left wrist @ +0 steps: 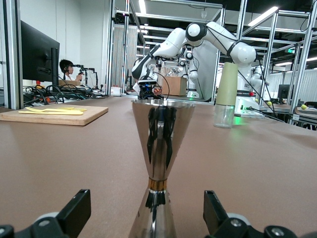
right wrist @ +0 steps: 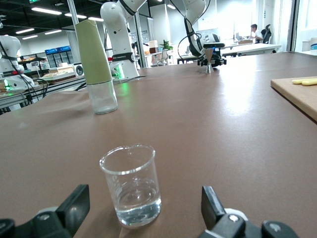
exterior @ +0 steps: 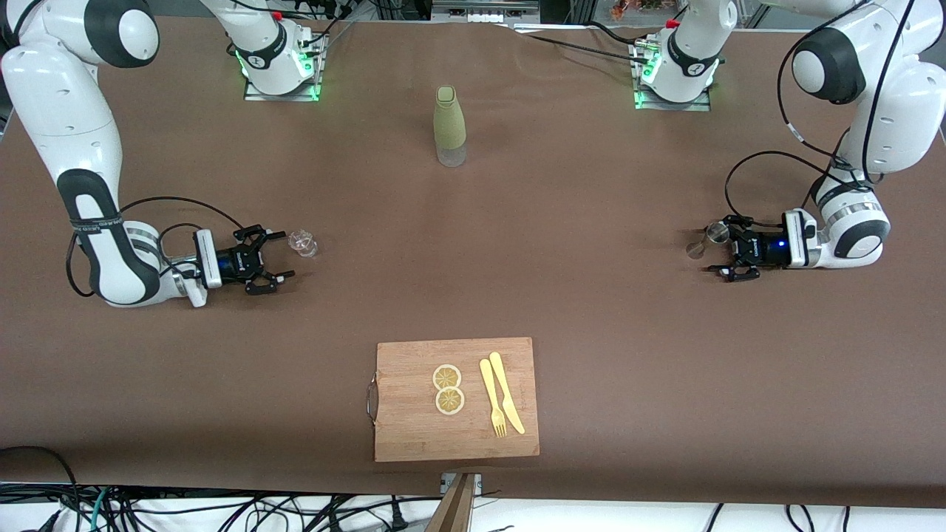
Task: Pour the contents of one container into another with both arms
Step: 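Close the right gripper on the beaker while the left gripper grips the jigger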
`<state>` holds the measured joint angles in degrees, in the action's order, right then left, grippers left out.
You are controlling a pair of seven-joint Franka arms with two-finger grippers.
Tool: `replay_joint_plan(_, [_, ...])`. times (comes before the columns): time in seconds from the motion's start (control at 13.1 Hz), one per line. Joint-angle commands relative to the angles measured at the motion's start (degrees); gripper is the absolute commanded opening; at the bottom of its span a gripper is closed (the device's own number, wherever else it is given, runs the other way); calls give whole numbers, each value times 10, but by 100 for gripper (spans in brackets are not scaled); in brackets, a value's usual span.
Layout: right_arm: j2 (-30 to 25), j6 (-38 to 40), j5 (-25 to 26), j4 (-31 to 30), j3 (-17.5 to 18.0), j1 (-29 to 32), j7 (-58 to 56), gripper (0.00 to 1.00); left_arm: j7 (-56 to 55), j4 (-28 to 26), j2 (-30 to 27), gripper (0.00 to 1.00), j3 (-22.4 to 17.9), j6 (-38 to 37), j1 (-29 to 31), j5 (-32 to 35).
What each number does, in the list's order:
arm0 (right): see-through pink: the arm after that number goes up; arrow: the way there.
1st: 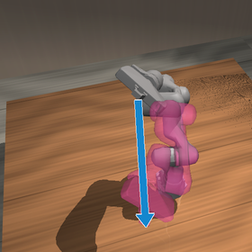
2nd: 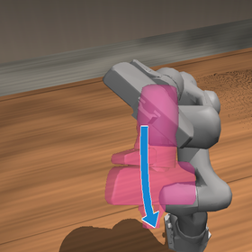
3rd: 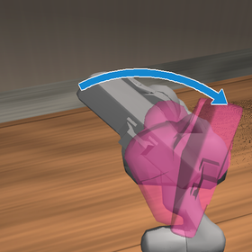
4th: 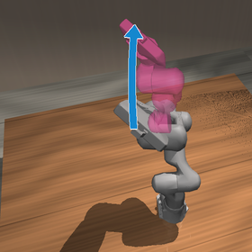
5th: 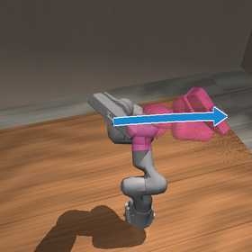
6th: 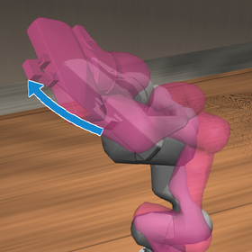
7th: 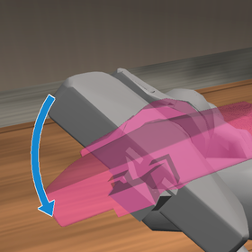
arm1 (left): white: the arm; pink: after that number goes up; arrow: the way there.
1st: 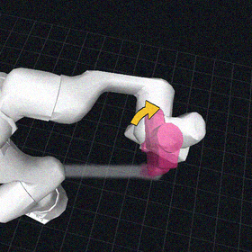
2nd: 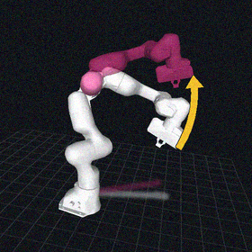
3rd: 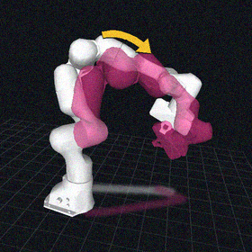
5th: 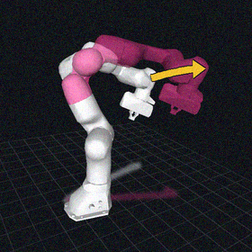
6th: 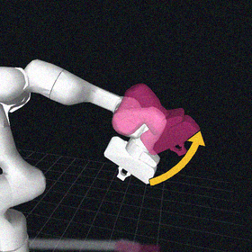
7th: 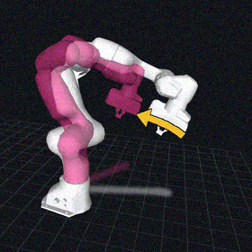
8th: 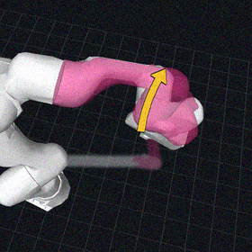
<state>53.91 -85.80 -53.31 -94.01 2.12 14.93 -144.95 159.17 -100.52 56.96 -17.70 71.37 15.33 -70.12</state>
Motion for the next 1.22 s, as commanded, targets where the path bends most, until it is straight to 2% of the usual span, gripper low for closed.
replay_joint_plan(0.0, [13,27,-4,2,2,0,-19,100,135,-20,-2,100,-8,-12,-10,-11])
replay_joint_plan(0.23, [17,41,-3,-8,2,-6,-39,100,135,-19,-4,99,-8,-26,-13,-6])
replay_joint_plan(0.61, [33,34,-6,-8,2,-9,-67,99,135,-19,-4,75,-8,-32,-13,-5])
replay_joint_plan(0.69, [33,34,-7,-8,2,-12,-67,98,136,-19,-4,75,-8,-33,-13,-5])
replay_joint_plan(0.84, [33,34,-10,-8,2,-13,-76,90,136,-19,-4,75,-8,-34,-13,-5])
replay_joint_plan(0.92, [33,33,-11,-8,2,-14,-86,81,136,-19,-4,75,-9,-35,-13,-4])
replay_joint_plan(0.99, [34,32,-12,-8,2,-15,-95,62,136,-19,-3,74,-9,-35,-13,-4])
replay_joint_plan(1.07, [36,33,-12,-8,2,-15,-96,34,136,-19,-4,73,-9,-35,-13,-4])
replay_joint_plan(1.15, [37,32,-12,-8,2,-14,-96,24,136,-19,-3,70,-10,-35,-13,-4])
